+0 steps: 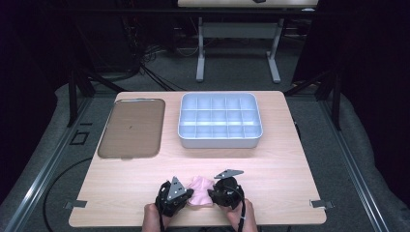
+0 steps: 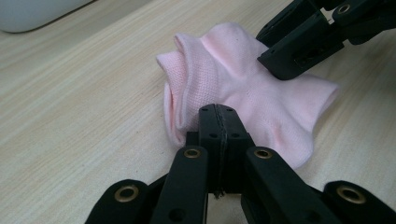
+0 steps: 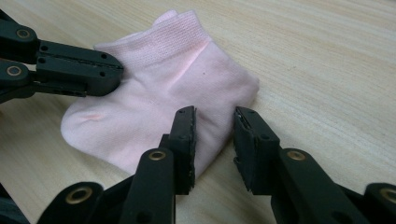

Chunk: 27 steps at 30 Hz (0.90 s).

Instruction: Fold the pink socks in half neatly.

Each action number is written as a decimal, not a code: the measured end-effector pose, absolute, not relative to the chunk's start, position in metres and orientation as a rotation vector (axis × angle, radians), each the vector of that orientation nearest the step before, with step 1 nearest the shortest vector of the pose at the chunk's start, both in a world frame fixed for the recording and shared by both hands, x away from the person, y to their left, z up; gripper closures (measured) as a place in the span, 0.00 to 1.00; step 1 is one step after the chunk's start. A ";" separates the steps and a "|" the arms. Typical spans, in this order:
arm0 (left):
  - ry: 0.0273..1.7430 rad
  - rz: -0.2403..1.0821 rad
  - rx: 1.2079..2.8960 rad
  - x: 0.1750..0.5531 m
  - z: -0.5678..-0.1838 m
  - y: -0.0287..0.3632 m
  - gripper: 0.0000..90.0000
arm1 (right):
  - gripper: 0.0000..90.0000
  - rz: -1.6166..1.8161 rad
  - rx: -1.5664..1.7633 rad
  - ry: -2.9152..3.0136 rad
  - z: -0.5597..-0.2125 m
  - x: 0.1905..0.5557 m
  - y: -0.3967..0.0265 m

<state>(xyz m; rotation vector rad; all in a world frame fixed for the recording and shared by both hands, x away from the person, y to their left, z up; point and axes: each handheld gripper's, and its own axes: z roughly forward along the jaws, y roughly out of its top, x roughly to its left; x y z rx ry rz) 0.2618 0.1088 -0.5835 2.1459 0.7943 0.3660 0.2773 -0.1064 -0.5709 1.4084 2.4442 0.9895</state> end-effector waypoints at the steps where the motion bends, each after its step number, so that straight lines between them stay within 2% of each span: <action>1: 0.796 0.355 2.142 0.262 -0.584 0.110 1.00 | 0.79 0.996 1.415 2.439 -0.571 0.277 -0.107; 9: 0.818 0.309 2.108 0.264 -0.586 0.114 1.00 | 0.94 1.071 1.460 2.464 -0.574 0.280 -0.113; 27: 0.814 0.319 2.122 0.264 -0.585 0.094 1.00 | 0.95 1.130 1.461 2.432 -0.561 0.272 -0.131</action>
